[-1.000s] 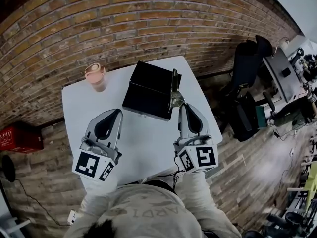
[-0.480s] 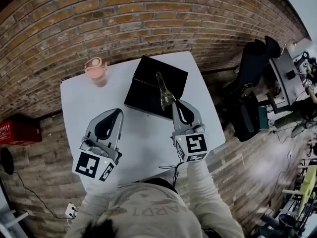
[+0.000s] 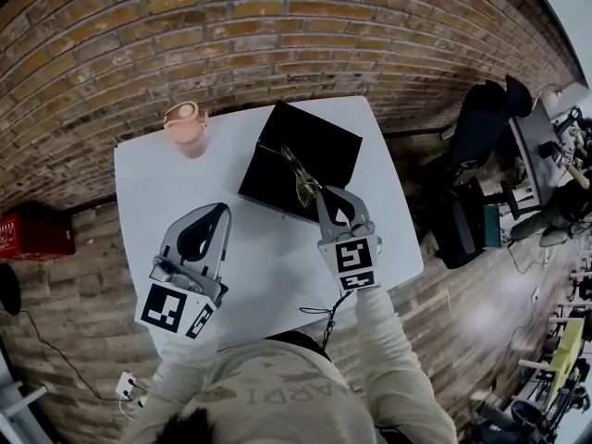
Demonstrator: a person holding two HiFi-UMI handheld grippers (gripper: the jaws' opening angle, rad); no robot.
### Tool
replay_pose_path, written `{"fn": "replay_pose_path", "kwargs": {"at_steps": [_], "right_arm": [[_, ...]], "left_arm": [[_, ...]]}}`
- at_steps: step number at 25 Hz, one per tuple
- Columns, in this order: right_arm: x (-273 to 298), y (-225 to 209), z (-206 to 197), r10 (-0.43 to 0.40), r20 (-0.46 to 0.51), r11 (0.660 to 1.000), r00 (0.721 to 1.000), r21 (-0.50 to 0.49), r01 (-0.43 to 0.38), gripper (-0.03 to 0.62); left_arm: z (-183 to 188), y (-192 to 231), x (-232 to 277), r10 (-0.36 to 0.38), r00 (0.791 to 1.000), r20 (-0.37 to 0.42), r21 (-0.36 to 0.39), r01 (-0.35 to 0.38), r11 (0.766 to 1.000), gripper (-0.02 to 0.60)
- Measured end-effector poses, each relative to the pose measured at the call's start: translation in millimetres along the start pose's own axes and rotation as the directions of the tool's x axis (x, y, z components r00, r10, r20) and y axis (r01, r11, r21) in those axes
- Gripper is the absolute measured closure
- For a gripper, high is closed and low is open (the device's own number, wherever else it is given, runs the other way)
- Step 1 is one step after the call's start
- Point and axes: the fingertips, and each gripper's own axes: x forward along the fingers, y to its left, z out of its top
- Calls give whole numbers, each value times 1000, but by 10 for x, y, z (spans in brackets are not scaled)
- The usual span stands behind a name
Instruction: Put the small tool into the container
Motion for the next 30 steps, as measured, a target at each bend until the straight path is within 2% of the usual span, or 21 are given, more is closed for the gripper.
{"fn": "replay_pose_path", "kwargs": {"at_steps": [6,12,21,30], "right_arm": [[227,134,-207,49,-93,995,994,-85,-57,585],[415,226,-428,59,-196,982,979,-165,-92,585],[660,290,-569,18,-290,941,957,-317,-114,585],[820,344,-671,5,-373,921,928,-360,-150,582]], "left_arm": [[-50,142,-11,17,1000,-2,-16,-17,1000,577],[-87,237,-24,27,1000,-5,-28,-27,999,577],[-142,371,-44,47,999,-8,-47,-48,998,577],[-194,434,-67,59,998,-12,-57,-60,997,577]]}}
